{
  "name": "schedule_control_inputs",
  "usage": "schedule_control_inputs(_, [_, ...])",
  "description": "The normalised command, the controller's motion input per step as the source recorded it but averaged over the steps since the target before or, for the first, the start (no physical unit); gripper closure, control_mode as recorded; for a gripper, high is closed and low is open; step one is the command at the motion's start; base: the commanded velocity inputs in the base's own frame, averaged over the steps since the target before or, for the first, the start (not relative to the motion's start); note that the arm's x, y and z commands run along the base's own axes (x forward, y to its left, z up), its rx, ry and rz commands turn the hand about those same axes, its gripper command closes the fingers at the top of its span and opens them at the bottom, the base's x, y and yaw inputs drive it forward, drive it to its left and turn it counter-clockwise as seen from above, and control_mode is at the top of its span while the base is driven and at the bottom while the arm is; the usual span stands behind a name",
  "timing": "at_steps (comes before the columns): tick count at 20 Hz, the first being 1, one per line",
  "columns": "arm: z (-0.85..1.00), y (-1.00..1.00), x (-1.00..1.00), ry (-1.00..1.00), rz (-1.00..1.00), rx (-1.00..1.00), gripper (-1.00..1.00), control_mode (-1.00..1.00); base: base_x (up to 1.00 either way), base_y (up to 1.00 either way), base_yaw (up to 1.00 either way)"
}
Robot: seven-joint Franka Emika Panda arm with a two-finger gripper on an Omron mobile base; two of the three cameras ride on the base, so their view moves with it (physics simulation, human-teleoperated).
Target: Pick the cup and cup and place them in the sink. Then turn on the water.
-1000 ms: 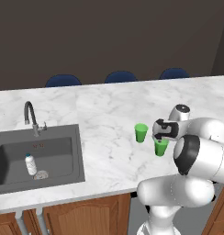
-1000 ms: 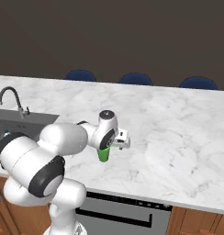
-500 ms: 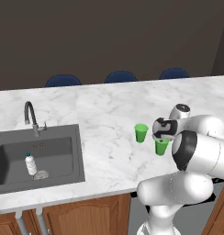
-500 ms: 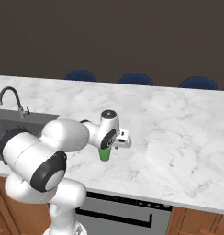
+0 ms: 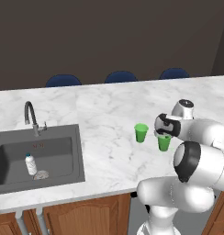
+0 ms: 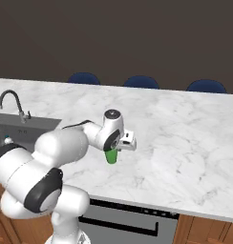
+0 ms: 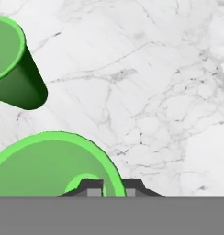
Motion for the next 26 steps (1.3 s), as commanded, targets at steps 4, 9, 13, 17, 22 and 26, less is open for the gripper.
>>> schedule_control_inputs(4, [0.71,0.00,-0.31,0.00,0.00,0.00,1.00,-1.00,0.00,0.00,0.00])
schedule_control_inputs(9, [0.55,0.00,-0.39,0.00,0.01,0.00,1.00,-1.00,0.00,0.00,0.00])
schedule_control_inputs(13, [0.17,0.00,-0.49,0.00,0.01,0.00,1.00,-1.00,0.00,0.00,0.00])
schedule_control_inputs(17, [0.13,0.00,-0.56,0.00,0.00,0.00,1.00,-1.00,0.00,0.00,0.00])
schedule_control_inputs(22, [0.08,0.03,-0.56,0.00,0.00,0.00,1.00,-1.00,0.00,0.00,0.00])
schedule_control_inputs(26, [0.13,0.01,-0.52,0.00,0.00,0.00,1.00,-1.00,0.00,0.00,0.00])
